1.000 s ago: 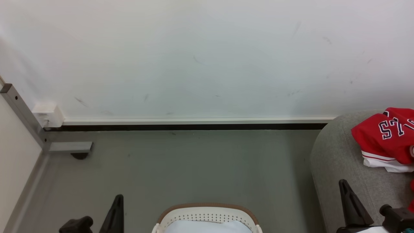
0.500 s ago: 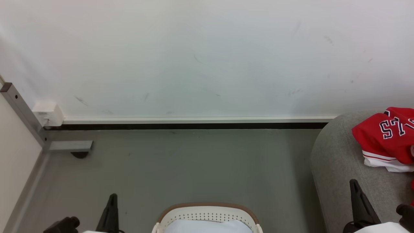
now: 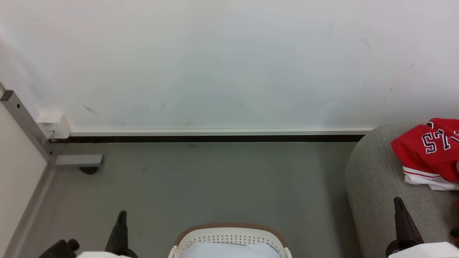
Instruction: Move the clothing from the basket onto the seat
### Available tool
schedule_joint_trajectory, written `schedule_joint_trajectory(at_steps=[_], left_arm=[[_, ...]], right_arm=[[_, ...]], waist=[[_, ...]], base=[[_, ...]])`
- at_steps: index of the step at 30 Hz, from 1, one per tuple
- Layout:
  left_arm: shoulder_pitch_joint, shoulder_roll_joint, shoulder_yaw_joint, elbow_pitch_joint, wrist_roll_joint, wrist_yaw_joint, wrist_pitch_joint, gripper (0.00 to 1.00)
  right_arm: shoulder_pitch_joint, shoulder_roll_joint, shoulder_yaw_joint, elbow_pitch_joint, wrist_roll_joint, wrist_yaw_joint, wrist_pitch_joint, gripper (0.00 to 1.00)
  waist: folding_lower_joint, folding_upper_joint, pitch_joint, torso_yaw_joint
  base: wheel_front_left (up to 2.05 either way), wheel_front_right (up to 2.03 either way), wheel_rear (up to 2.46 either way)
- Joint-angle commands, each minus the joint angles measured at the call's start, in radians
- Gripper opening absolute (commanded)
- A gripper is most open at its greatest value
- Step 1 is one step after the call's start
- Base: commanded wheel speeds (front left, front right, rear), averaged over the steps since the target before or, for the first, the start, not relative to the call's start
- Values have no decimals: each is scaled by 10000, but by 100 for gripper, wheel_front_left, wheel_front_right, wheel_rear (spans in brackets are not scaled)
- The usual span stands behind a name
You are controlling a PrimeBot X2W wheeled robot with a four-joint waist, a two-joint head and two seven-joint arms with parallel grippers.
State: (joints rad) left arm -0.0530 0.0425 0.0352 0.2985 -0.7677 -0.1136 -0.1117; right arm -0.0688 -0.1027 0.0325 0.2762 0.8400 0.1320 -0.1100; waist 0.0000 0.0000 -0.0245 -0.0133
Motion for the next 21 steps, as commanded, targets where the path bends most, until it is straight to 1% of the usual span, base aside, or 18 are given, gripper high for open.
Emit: schedule_joint_trajectory(at_steps=[1, 21], left_arm=[[-249, 53, 94, -173, -389, -26, 96, 0], [-385, 72, 313, -279, -2805, -82, 759, 0]], right_arm=[[-293, -48, -104, -162, 374, -7, 99, 0], [-375, 130, -531, -204, 2586, -10, 754, 0]], waist=[[0, 0, 4, 3], [0, 0, 60, 32]], base=[[0, 0, 0], [0, 0, 0]])
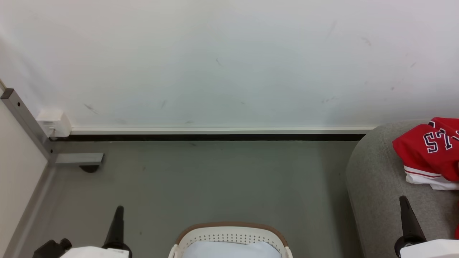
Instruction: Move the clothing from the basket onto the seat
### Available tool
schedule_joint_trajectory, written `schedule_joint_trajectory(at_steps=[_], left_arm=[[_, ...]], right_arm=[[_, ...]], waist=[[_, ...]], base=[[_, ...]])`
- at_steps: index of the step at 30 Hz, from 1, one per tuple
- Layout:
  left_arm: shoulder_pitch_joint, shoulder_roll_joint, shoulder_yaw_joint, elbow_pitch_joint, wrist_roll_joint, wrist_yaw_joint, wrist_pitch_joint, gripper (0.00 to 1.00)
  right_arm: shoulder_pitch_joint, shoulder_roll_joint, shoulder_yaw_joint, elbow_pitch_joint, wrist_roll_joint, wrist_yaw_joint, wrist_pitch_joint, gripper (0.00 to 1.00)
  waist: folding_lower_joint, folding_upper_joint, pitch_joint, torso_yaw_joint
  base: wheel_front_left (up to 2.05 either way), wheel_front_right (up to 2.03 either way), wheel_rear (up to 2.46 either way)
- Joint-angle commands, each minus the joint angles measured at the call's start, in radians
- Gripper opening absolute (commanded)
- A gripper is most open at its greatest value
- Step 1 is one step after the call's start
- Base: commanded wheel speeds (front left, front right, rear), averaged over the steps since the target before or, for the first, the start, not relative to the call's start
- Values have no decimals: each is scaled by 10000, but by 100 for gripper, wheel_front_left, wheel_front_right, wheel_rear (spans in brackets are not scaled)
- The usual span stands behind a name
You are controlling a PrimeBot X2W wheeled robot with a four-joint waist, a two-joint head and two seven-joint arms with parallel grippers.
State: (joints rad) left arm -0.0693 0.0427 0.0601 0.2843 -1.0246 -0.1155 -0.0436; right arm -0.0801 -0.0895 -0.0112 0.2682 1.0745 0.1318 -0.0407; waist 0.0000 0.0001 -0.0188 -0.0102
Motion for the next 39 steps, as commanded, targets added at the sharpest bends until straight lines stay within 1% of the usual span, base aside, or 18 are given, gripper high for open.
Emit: schedule_joint_trajectory(at_steps=[1, 21, 39], left_arm=[[-224, 71, 74, -142, -359, -61, 97, 0], [-334, 87, 250, -227, -2352, -98, 641, 0], [-404, 100, 392, -278, -3752, -136, 1050, 0]], right_arm=[[-266, 6, -114, -125, 344, -8, 86, 0], [-313, 131, -460, -153, 2158, -12, 619, 0], [-344, 240, -709, -181, 3468, -15, 1022, 0]], waist=[[0, -1, 5, 3], [0, -1, 61, 32], [0, -1, 109, 57]], base=[[0, 0, 0], [0, 0, 0], [0, 0, 0]])
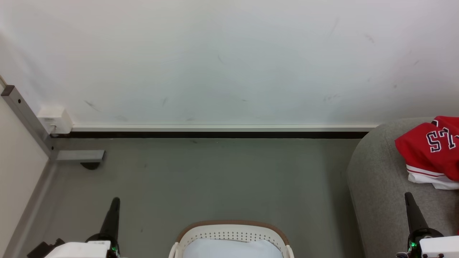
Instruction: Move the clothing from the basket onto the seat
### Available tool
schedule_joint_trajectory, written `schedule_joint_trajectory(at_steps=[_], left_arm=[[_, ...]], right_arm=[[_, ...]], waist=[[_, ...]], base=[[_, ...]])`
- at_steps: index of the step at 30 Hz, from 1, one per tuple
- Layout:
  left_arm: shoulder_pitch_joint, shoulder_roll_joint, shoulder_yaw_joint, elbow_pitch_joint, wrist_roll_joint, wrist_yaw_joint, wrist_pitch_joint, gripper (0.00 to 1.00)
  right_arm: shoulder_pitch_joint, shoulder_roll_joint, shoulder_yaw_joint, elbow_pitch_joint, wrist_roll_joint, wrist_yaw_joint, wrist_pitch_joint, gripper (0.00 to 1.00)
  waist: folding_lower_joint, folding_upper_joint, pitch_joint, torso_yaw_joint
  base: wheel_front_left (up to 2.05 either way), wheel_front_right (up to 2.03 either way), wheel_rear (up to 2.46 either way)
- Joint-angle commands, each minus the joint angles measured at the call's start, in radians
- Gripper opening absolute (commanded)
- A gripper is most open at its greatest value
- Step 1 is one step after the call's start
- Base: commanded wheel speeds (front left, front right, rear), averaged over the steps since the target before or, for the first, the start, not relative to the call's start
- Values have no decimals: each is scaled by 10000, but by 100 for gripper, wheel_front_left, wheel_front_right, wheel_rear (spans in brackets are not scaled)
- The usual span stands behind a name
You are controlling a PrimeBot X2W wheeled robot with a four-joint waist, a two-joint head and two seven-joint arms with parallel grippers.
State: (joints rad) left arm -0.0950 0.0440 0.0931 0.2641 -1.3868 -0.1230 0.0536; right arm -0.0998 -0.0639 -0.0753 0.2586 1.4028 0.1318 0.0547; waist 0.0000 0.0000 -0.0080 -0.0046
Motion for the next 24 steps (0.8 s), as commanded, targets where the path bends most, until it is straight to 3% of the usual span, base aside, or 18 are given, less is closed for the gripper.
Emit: schedule_joint_trajectory(at_steps=[1, 24], left_arm=[[-151, 87, 70, -77, -209, -63, 90, 0], [-236, 98, 214, -137, -1889, -92, 526, 0]], right_arm=[[-150, -7, -83, -87, 244, -15, 76, 0], [-216, 120, -367, -112, 1726, -19, 527, 0]], waist=[[0, 0, 3, 2], [0, 0, 68, 36]], base=[[0, 0, 0], [0, 0, 0]])
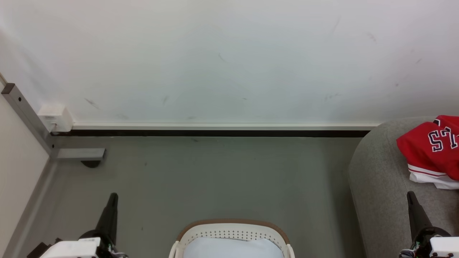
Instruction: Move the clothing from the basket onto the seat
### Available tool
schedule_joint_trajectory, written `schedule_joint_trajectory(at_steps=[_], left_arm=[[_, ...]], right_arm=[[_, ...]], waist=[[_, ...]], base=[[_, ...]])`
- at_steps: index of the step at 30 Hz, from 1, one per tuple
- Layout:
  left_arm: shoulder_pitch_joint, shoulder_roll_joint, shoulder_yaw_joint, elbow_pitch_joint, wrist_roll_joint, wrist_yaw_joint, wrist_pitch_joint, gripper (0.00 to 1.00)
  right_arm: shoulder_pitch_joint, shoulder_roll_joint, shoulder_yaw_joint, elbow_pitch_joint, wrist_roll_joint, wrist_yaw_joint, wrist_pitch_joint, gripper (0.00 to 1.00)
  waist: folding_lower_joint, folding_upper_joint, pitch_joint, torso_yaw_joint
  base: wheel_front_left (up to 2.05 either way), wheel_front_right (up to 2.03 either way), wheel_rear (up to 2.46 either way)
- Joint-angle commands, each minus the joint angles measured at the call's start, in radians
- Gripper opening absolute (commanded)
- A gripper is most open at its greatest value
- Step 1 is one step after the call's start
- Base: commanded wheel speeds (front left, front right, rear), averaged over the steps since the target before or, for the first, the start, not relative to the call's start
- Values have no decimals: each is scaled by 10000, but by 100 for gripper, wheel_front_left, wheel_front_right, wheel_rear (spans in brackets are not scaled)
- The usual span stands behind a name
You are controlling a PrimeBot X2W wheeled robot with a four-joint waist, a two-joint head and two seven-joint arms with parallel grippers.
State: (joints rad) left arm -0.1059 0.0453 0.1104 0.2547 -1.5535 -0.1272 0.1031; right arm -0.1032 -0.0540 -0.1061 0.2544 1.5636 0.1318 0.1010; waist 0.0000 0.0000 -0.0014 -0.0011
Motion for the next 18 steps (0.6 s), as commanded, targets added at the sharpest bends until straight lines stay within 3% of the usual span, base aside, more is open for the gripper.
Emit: schedule_joint_trajectory(at_steps=[1, 18], left_arm=[[-130, 84, 46, -44, -249, -52, 53, 0], [-123, 86, 76, -55, -635, -54, 166, 0]], right_arm=[[-183, 26, -71, -70, 188, -20, 71, 0], [-164, 46, -132, -73, 479, -21, 178, 0]], waist=[[0, 0, 5, 3], [0, 0, 22, 11]], base=[[0, 0, 0], [0, 0, 0]])
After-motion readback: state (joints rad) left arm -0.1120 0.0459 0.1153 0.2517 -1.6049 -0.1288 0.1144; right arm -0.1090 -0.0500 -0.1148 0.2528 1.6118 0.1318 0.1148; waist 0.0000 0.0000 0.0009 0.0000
